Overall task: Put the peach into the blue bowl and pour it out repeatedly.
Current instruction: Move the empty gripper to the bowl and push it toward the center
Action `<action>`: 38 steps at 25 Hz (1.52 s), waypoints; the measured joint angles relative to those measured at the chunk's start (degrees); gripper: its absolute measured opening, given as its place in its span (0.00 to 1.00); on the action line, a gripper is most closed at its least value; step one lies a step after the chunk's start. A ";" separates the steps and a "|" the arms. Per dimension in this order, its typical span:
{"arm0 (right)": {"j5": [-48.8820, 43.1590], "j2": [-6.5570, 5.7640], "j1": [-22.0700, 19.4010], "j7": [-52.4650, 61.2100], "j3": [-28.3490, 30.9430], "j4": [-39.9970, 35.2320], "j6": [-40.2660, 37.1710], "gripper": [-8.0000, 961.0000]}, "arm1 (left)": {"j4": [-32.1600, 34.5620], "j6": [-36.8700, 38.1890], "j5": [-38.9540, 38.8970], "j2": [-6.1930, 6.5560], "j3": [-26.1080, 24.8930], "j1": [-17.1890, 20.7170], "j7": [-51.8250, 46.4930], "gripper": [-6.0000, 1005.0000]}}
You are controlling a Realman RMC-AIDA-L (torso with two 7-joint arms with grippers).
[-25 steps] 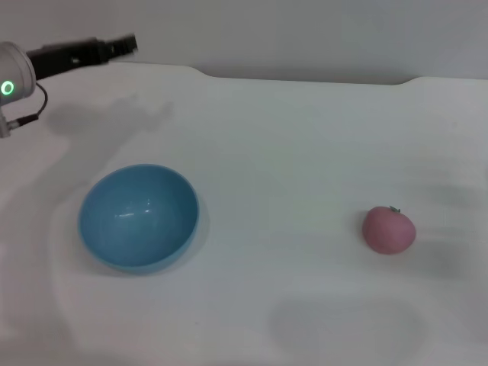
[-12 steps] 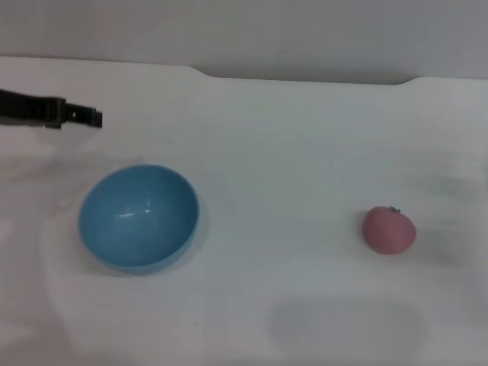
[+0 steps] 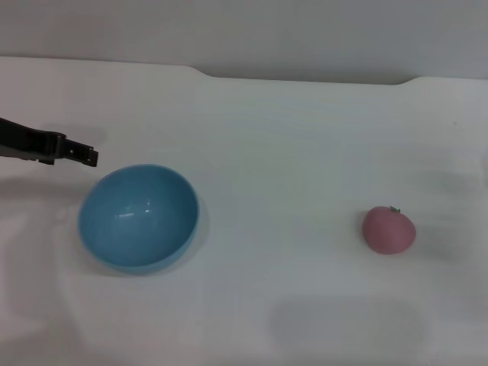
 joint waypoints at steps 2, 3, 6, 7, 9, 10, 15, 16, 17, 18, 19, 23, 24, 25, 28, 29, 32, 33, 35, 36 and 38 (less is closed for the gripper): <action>0.01 0.00 0.00 0.00 0.00 -0.01 0.00 0.60 | -0.11 0.37 0.42 -0.29 0.16 -0.35 0.06 0.78; 0.01 0.00 0.00 0.00 0.00 0.00 0.00 0.60 | -0.21 0.49 0.50 -0.33 0.26 -0.42 0.06 0.78; 0.02 0.00 0.00 0.00 -0.01 -0.01 0.00 0.60 | -1.57 1.38 0.66 -0.41 0.61 -1.07 0.01 0.78; 0.04 0.00 0.00 0.00 -0.01 -0.01 0.00 0.60 | -2.07 1.56 0.70 -0.41 0.63 -1.26 0.09 0.78; 0.10 0.00 0.08 0.00 0.00 0.00 0.00 0.60 | -3.35 1.60 1.12 -0.42 0.70 -1.71 0.46 0.78; 0.10 0.00 0.13 0.00 -0.01 -0.01 0.00 0.60 | -3.77 1.24 1.41 -0.42 0.72 -1.81 0.59 0.78; 0.10 0.00 0.20 0.00 -0.01 -0.30 0.00 0.60 | -6.34 -0.81 2.29 -0.46 0.76 -2.02 0.76 0.78; 0.10 0.00 0.20 0.00 -0.01 -0.30 0.00 0.60 | -6.74 -0.93 2.36 -0.45 0.77 -2.09 0.82 0.78; 0.10 0.00 0.19 0.00 -0.01 -0.32 0.00 0.60 | -7.34 -1.15 2.51 -0.43 0.79 -2.21 0.95 0.78; 0.10 0.00 0.14 0.00 -0.01 -0.34 0.00 0.60 | -8.14 -1.38 2.74 -0.41 0.81 -2.38 1.07 0.78; 0.10 0.00 0.14 0.00 -0.01 -0.34 0.00 0.60 | -8.70 -1.55 2.89 -0.41 0.84 -2.52 1.15 0.78; 0.06 0.00 0.10 0.00 -0.01 -0.36 -0.01 0.60 | -11.83 -2.87 3.57 -0.40 1.17 -3.48 1.25 0.78; 0.00 0.00 0.10 0.00 0.00 -0.36 -0.01 0.60 | -12.56 -3.19 3.63 -0.40 1.51 -3.65 1.29 0.78; -0.08 0.00 0.10 0.00 -0.01 -0.36 0.00 0.60 | -13.07 -3.45 3.75 -0.41 2.13 -3.75 1.32 0.78; -0.21 0.00 0.08 0.00 -0.01 -0.36 -0.01 0.60 | -14.19 -4.03 4.21 -0.44 5.14 -3.96 1.37 0.78; -0.25 0.00 0.06 0.00 -0.01 -0.36 0.00 0.60 | -14.45 -4.09 4.27 -0.47 6.05 -3.97 1.37 0.78; -0.30 0.00 -0.14 0.00 -0.01 -0.35 -0.01 0.60 | -14.90 -4.32 4.29 -0.56 9.20 -3.99 1.37 0.78; -0.30 0.00 -0.20 0.00 0.00 -0.36 -0.01 0.60 | -14.96 -4.41 4.29 -0.63 9.84 -4.00 1.37 0.78; -0.31 0.03 -0.33 0.00 0.00 -0.33 -0.01 0.60 | -15.23 -4.55 4.29 -0.73 10.78 -4.13 1.38 0.77; -0.32 0.05 -0.36 0.00 -0.01 -0.31 -0.01 0.60 | -15.33 -4.55 4.30 -0.74 10.91 -4.17 1.47 0.77; -0.33 0.07 -0.41 0.00 -0.01 -0.23 -0.03 0.60 | -15.58 -4.58 4.27 -0.83 11.36 -4.28 2.07 0.76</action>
